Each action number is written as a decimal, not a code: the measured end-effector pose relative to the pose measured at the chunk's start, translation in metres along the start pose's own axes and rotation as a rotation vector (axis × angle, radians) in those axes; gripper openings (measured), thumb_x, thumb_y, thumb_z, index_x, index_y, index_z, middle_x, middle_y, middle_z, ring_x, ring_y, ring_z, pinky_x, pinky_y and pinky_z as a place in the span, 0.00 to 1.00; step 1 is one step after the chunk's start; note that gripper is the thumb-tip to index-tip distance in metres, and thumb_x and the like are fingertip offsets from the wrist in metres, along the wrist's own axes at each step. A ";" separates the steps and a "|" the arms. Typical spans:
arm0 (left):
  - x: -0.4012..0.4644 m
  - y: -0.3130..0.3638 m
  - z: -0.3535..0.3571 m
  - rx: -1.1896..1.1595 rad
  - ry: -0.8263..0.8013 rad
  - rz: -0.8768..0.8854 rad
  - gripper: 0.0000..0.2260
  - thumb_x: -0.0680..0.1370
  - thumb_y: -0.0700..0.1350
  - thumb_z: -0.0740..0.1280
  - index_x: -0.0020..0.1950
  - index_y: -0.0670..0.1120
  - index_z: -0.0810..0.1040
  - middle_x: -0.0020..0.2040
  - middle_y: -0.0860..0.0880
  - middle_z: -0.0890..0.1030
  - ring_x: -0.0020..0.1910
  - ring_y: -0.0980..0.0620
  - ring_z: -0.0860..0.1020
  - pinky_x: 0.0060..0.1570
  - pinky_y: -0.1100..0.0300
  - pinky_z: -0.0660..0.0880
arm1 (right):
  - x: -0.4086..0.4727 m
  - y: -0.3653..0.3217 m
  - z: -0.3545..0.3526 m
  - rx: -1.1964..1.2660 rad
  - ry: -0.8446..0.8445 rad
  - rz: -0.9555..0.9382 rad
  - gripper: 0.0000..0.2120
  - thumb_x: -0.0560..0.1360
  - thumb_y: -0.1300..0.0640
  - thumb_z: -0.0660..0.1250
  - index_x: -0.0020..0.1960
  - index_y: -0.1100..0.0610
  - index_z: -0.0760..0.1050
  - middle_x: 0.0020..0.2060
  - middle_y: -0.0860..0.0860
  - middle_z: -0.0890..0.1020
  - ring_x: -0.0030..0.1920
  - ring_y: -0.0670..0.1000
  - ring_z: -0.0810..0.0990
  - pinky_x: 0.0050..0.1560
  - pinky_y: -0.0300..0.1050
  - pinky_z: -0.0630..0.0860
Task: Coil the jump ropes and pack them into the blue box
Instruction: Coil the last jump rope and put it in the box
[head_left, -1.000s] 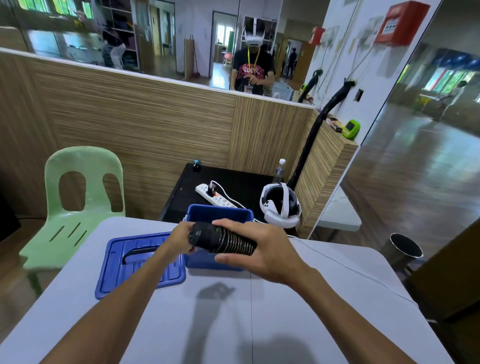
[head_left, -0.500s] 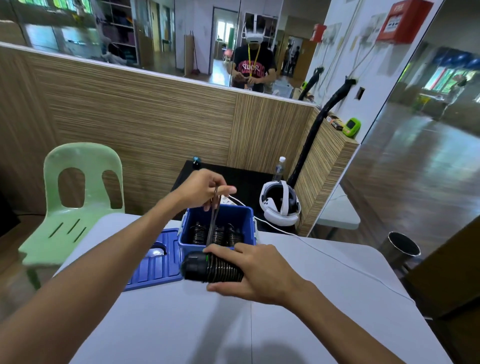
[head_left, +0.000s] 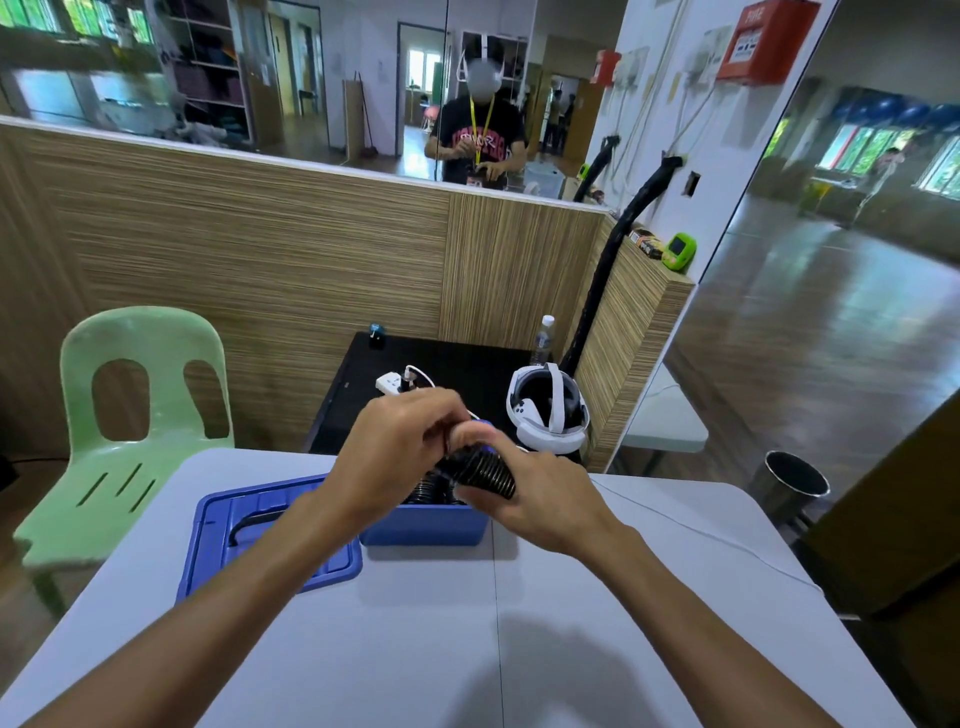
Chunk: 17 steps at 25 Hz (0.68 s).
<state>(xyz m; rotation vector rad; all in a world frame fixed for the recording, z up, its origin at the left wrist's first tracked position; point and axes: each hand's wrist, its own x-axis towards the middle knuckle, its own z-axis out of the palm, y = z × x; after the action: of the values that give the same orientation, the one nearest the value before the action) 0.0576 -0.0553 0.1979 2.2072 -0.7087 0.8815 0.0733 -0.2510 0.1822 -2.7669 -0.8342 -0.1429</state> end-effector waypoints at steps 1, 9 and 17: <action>-0.008 0.000 0.002 0.023 0.029 0.026 0.08 0.75 0.46 0.73 0.39 0.43 0.78 0.34 0.55 0.75 0.30 0.56 0.70 0.29 0.57 0.71 | 0.001 0.002 -0.002 0.013 0.019 0.029 0.25 0.75 0.29 0.58 0.66 0.40 0.62 0.45 0.47 0.82 0.44 0.53 0.81 0.41 0.49 0.76; -0.040 0.004 0.010 0.412 -0.047 0.094 0.05 0.75 0.43 0.71 0.45 0.43 0.77 0.41 0.48 0.76 0.35 0.51 0.74 0.30 0.65 0.66 | 0.009 0.002 0.000 -0.001 0.125 0.094 0.30 0.72 0.25 0.53 0.71 0.34 0.55 0.47 0.46 0.83 0.46 0.52 0.82 0.42 0.49 0.79; -0.037 0.002 0.001 0.423 -0.346 0.161 0.19 0.67 0.37 0.78 0.49 0.49 0.71 0.47 0.50 0.74 0.38 0.57 0.67 0.32 0.67 0.64 | 0.005 0.001 0.000 -0.013 0.085 0.053 0.29 0.76 0.30 0.56 0.75 0.35 0.58 0.52 0.46 0.78 0.51 0.49 0.78 0.40 0.42 0.67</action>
<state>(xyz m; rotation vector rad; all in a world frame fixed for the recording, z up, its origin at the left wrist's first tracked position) 0.0339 -0.0488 0.1705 2.7532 -0.9406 0.7891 0.0776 -0.2492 0.1830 -2.7703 -0.7411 -0.2545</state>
